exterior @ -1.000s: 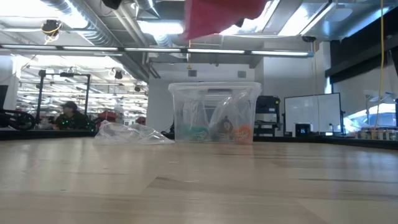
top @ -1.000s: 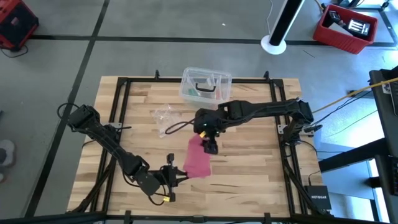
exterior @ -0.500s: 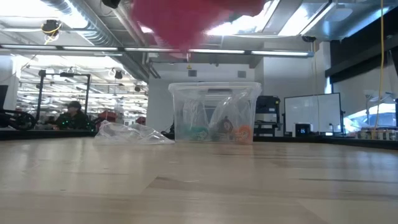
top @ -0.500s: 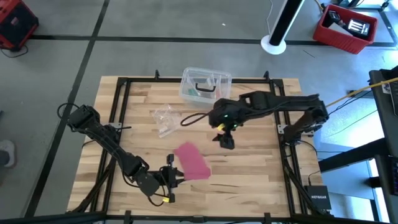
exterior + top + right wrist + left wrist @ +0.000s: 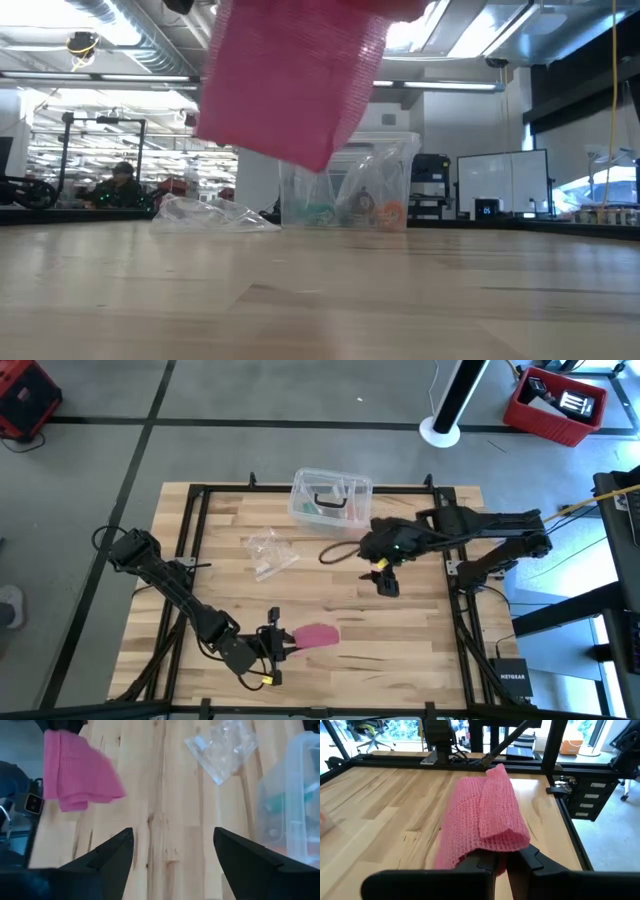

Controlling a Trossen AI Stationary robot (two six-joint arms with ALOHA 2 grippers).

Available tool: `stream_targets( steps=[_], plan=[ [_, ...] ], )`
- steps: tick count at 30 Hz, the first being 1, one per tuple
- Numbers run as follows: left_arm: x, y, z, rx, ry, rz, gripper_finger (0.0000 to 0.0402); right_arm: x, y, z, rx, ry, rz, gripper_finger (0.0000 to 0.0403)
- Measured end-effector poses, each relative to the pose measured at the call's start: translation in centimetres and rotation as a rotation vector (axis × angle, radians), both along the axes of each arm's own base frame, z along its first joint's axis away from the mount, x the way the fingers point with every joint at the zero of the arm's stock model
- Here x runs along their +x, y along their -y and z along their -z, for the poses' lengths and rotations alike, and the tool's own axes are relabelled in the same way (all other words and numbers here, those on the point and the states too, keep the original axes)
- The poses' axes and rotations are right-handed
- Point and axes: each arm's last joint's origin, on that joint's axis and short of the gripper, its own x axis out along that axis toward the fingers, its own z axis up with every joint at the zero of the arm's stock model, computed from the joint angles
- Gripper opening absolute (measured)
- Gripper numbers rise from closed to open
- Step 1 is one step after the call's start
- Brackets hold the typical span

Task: Roll bandage
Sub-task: Roll the pink bandage

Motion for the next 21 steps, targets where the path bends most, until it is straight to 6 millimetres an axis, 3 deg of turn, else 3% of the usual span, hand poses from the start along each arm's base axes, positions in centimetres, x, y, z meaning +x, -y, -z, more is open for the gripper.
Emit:
stream_targets(
  steps=[6,11,21],
  plan=[
    [0.2,-0.1,-0.6,0.007,0.031,0.003,0.0017,-1.9,-0.9,3.0,-0.001,0.115,-0.042,0.0276],
    [0.5,-0.3,-2.8,0.036,0.076,0.011,0.0017,-3.8,-2.2,6.2,0.072,0.205,-0.05,0.0276],
    [0.8,-1.8,-5.9,0.129,0.129,-0.003,0.0017,-5.6,-6.6,11.9,0.163,0.438,-0.042,0.0276]
  ],
)
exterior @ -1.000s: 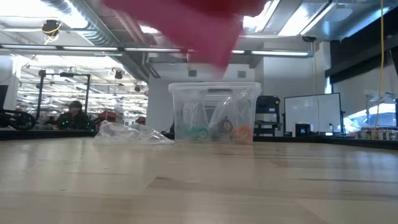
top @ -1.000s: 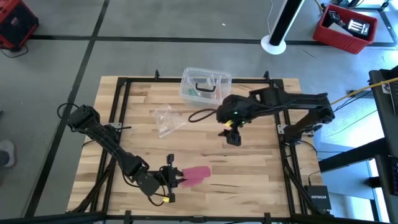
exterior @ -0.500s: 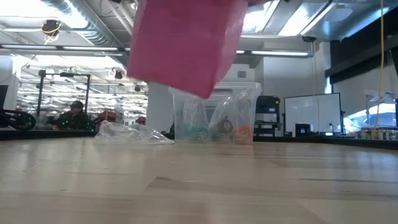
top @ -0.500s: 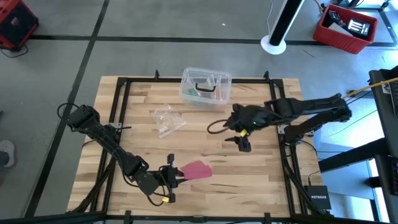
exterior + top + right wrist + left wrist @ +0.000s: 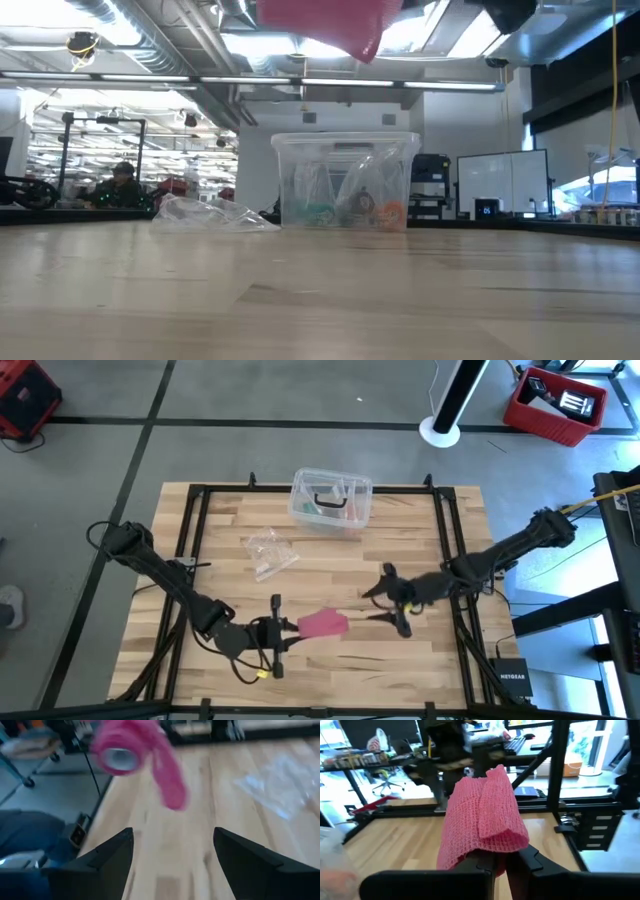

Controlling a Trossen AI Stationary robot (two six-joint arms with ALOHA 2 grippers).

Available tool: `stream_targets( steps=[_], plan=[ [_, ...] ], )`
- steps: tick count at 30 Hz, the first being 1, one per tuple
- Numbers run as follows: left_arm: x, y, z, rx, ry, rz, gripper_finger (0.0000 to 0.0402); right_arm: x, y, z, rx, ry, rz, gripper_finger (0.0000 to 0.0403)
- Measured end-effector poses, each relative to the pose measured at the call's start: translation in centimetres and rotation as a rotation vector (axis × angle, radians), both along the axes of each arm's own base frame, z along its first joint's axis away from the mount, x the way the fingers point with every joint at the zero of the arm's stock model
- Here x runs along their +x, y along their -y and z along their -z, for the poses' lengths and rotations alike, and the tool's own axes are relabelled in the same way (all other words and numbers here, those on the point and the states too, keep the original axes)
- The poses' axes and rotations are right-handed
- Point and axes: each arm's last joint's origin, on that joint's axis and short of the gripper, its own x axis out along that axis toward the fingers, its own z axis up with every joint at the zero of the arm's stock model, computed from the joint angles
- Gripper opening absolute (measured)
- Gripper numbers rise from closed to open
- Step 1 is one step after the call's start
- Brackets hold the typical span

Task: Roll bandage
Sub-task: Roll the pink bandage

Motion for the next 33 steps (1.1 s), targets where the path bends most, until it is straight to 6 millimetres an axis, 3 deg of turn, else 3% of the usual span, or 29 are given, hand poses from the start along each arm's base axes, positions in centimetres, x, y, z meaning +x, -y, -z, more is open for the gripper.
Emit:
stream_targets(
  steps=[5,11,24,28,33],
  plan=[
    [0.3,-0.4,0.0,0.03,-0.009,-0.009,0.0017,0.4,-1.2,1.0,-0.058,0.149,0.056,0.0276],
    [0.4,-0.6,0.1,0.016,-0.021,-0.02,0.0017,1.0,-2.2,-2.2,-0.048,0.347,-0.04,0.0276],
    [0.8,-1.2,0.2,-0.004,-0.02,-0.043,0.0017,5.3,-4.8,-2.2,-0.351,0.357,-0.052,0.027],
    [0.7,-1.1,0.2,-0.007,-0.019,-0.041,0.0017,5.6,-5.0,-2.1,-0.39,0.332,-0.046,0.0216],
    [0.7,-1.0,0.2,-0.01,-0.019,-0.039,0.0017,5.6,-4.7,-2.1,-0.447,0.316,0.012,0.0087]
  ],
)
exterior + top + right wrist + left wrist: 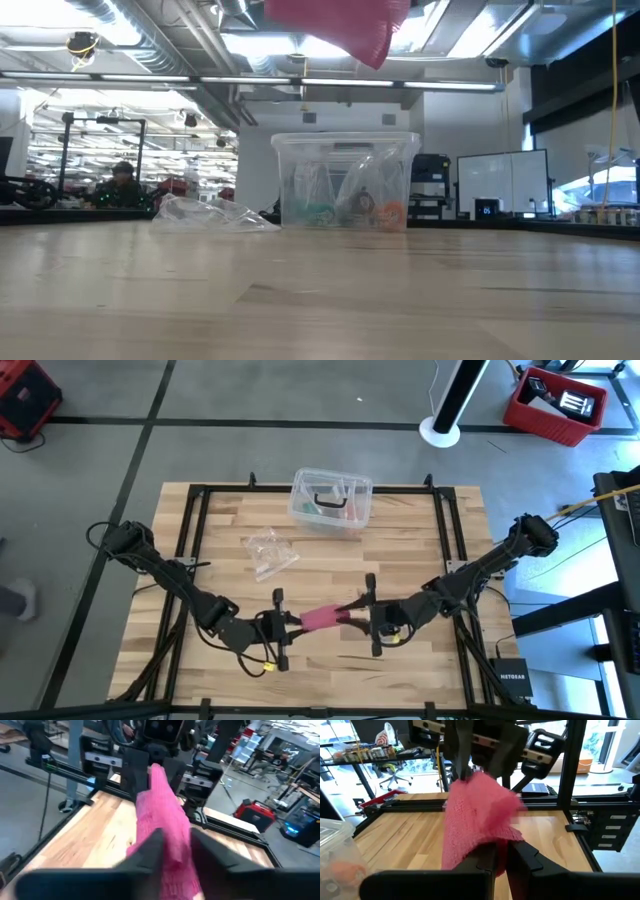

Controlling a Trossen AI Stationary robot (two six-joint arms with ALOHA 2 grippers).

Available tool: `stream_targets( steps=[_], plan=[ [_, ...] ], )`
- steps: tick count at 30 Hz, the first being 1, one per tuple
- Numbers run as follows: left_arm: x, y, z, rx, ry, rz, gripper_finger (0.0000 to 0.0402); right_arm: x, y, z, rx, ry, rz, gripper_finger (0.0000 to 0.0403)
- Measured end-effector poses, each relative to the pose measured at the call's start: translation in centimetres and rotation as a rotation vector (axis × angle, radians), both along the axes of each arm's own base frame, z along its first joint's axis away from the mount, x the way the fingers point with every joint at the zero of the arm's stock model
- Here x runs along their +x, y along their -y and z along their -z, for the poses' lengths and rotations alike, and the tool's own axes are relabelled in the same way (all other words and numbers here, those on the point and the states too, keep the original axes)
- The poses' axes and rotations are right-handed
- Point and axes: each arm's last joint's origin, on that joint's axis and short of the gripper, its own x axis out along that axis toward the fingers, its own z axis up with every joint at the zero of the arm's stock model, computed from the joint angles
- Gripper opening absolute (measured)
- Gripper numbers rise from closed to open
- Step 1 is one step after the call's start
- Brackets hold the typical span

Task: Roll bandage
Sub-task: Roll the pink bandage

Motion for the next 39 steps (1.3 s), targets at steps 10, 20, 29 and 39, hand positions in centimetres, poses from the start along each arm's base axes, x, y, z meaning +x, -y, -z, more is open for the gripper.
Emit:
stream_targets(
  steps=[10,20,29,39],
  plan=[
    [-0.6,1.2,0.1,0.045,-0.019,0.12,0.0017,-0.2,1.2,-4.9,-0.093,-0.037,0.27,0.0014],
    [-2.0,4.2,-3.7,0.111,0.118,0.266,0.0017,0.6,7.1,-2.2,-0.021,-0.315,0.414,0.0022],
    [-1.7,4.0,-6.6,0.216,0.05,0.149,0.0017,0.2,9.5,3.4,0.262,-0.484,0.486,0.0086],
    [-1.0,2.9,-7.0,0.233,0.026,0.109,0.0017,-1.9,9.0,-2.3,0.353,-0.636,0.289,0.0268]
  ],
)
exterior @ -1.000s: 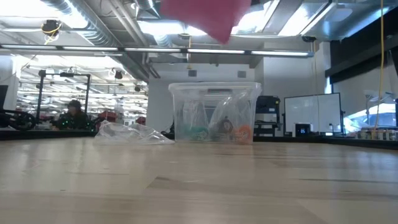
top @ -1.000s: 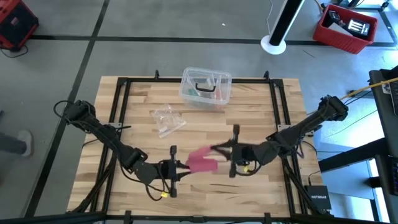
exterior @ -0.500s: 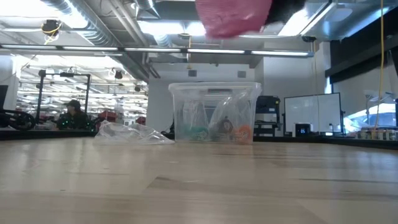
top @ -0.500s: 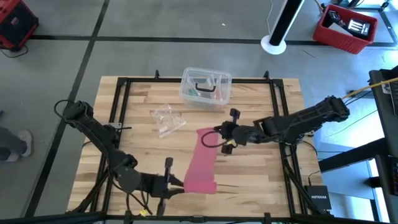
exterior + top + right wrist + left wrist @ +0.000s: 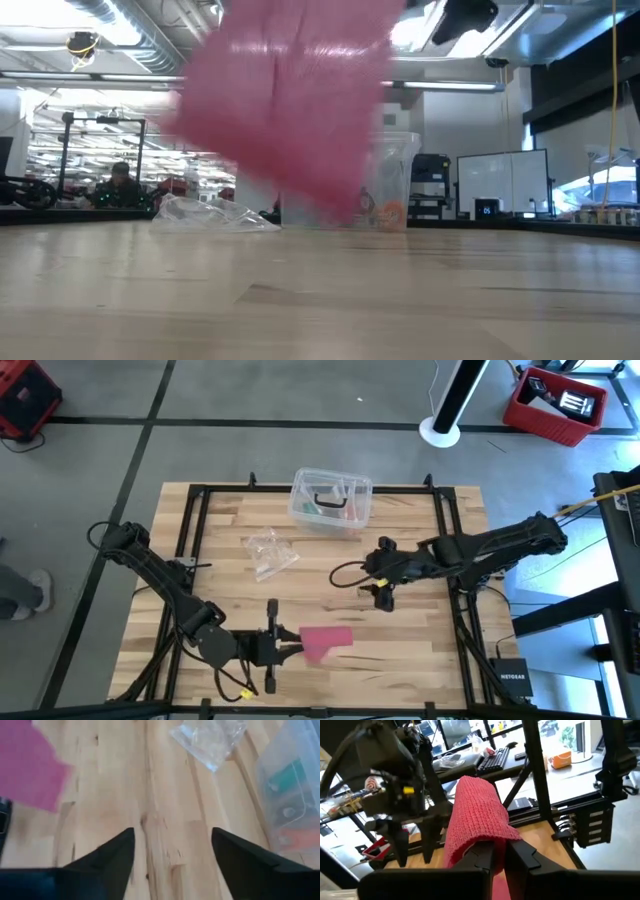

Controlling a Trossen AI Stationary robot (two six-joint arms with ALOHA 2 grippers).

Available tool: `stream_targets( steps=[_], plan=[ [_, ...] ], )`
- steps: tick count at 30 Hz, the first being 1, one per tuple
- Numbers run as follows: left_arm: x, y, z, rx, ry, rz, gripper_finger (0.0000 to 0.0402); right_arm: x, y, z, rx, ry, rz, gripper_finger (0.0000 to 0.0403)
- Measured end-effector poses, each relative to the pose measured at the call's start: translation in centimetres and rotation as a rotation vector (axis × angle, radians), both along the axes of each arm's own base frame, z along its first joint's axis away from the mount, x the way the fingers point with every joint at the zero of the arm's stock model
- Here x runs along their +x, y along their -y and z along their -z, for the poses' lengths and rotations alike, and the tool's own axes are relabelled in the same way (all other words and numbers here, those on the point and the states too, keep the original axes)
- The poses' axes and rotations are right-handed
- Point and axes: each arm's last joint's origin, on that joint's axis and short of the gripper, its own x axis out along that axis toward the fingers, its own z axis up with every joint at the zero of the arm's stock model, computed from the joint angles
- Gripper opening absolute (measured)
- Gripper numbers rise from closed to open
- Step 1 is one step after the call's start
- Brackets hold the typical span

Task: Roll bandage
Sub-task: Roll the pink bandage

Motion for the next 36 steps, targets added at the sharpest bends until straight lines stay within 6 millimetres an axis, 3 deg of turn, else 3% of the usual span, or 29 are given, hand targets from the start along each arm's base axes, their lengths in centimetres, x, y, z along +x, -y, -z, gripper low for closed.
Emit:
stream_targets(
  steps=[5,12,17,24,36],
  plan=[
    [-0.2,-0.8,-0.7,-0.024,0.011,-0.016,0.0017,-1.3,-2.5,0.0,-0.013,0.161,-0.084,0.0304],
    [-0.2,-1.4,-1.0,-0.007,0.016,-0.034,0.0017,-1.6,-7.4,4.6,-0.008,0.503,-0.202,0.0307],
    [-0.1,-1.4,-1.0,-0.007,0.016,-0.036,0.0017,-1.1,-7.4,7.8,-0.02,0.622,-0.107,0.0304],
    [-0.1,-1.4,-1.1,0.0,0.019,-0.035,0.0017,1.1,-8.2,9.7,0.082,0.684,-0.163,0.0294],
    [0.0,-1.5,-1.1,0.007,0.021,-0.04,0.0017,3.8,-9.6,13.1,0.056,0.807,-0.144,0.0246]
  ],
)
